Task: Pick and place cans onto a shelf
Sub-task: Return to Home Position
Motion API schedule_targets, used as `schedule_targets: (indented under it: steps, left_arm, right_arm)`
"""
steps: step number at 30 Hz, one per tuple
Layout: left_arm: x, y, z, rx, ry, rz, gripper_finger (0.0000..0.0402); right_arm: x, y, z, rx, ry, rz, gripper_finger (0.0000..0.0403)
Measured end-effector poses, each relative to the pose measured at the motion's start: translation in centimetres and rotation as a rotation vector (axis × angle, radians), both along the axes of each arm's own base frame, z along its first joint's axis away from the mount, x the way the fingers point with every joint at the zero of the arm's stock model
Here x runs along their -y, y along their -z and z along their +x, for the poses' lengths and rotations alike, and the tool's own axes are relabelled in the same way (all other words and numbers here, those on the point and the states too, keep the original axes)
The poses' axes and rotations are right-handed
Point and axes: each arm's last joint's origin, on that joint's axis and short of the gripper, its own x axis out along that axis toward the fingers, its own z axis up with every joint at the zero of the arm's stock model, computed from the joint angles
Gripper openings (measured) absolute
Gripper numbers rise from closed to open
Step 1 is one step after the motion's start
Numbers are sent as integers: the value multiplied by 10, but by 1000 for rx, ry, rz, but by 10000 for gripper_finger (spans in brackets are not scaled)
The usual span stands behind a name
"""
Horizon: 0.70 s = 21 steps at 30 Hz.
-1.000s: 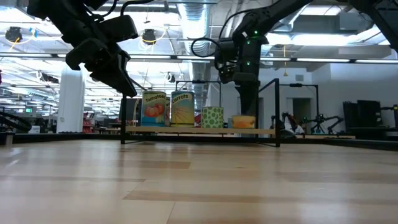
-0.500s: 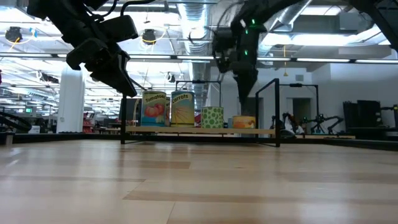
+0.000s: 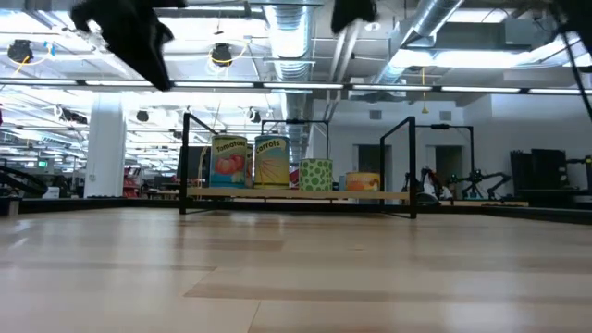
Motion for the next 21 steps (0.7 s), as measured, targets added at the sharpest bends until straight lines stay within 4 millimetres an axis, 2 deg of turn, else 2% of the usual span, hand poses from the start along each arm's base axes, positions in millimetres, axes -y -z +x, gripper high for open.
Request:
schedule_targets:
  steps: [3, 7, 9, 14, 16, 18, 21]
  left_arm:
    - [-1, -16, -11, -32, -26, -40, 59]
    - [-2, -26, -21, 4, -56, -80, 59]
    - [-3, -26, -24, -20, -32, -62, 59]
    - [-3, -32, -19, 127, -134, -127, 59]
    - [-3, -31, -19, 117, -141, -163, 59]
    - [-2, -30, -25, 118, -111, -180, 59]
    - [-2, -24, -43, 154, -91, -216, 59]
  right_arm:
    - [-29, -10, -8, 52, -67, -8, 82]
    - [-66, -18, -13, 81, -163, -22, 82]
    - [-82, -19, -11, 105, -206, -19, 82]
    - [-117, -26, -5, 217, -322, -12, 82]
    - [-129, -28, -4, 250, -403, 41, 82]
    - [-141, -29, -5, 270, -509, 96, 82]
    - [-153, -32, -5, 312, -602, 141, 82]
